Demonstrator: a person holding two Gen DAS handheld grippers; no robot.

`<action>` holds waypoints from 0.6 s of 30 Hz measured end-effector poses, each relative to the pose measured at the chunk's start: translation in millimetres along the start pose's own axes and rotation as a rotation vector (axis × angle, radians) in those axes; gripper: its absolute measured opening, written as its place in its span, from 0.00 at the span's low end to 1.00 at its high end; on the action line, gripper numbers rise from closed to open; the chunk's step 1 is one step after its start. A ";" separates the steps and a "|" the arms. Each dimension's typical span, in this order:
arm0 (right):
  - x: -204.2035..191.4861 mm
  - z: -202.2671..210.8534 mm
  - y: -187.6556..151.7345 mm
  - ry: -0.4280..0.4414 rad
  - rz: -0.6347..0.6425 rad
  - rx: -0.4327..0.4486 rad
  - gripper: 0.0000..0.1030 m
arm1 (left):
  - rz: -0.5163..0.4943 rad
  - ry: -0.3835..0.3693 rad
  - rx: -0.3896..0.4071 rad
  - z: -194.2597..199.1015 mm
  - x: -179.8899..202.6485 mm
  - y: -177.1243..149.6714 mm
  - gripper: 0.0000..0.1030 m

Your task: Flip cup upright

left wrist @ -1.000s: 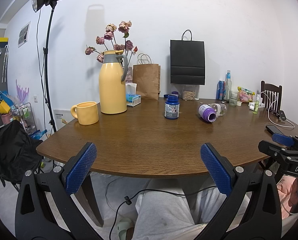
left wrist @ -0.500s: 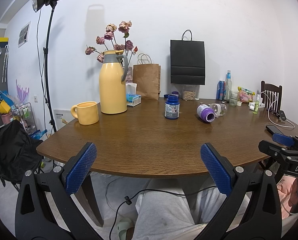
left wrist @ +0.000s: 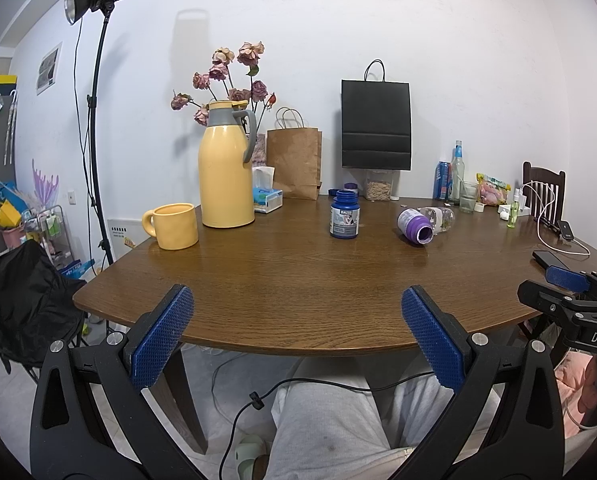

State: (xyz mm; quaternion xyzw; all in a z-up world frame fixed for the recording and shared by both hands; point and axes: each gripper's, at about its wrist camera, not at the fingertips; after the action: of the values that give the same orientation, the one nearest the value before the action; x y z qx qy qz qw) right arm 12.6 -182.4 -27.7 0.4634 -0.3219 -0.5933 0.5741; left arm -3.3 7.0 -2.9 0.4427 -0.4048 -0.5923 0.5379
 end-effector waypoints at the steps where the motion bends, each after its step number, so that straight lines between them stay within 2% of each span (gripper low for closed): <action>1: -0.8 0.0 -0.8 0.000 0.001 0.000 0.85 | 0.000 -0.001 0.000 -0.5 1.1 0.6 1.00; 9: 4.8 -13.8 2.1 0.011 0.001 -0.002 0.85 | 0.006 0.025 0.013 -8.7 -5.4 2.5 1.00; 12: 9.4 -31.0 10.2 0.007 -0.019 0.009 0.85 | 0.007 -0.002 -0.023 -31.3 -4.0 8.5 1.00; 18: 29.2 -62.2 35.3 0.014 -0.108 0.015 0.85 | 0.002 -0.021 -0.017 -65.4 8.0 28.6 1.00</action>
State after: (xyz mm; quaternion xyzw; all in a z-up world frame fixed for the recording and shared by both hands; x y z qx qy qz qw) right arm 85.8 -206.3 -23.3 0.4885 -0.2967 -0.6180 0.5398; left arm 67.1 -3.9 5.4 0.4316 -0.4059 -0.5998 0.5378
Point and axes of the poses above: each gripper's, at about its wrist camera, not at the fingertips, and z roughly against the way its jaws point, x to its right, y to its top, and after that the axes turned 6 degrees about -z, right-handed
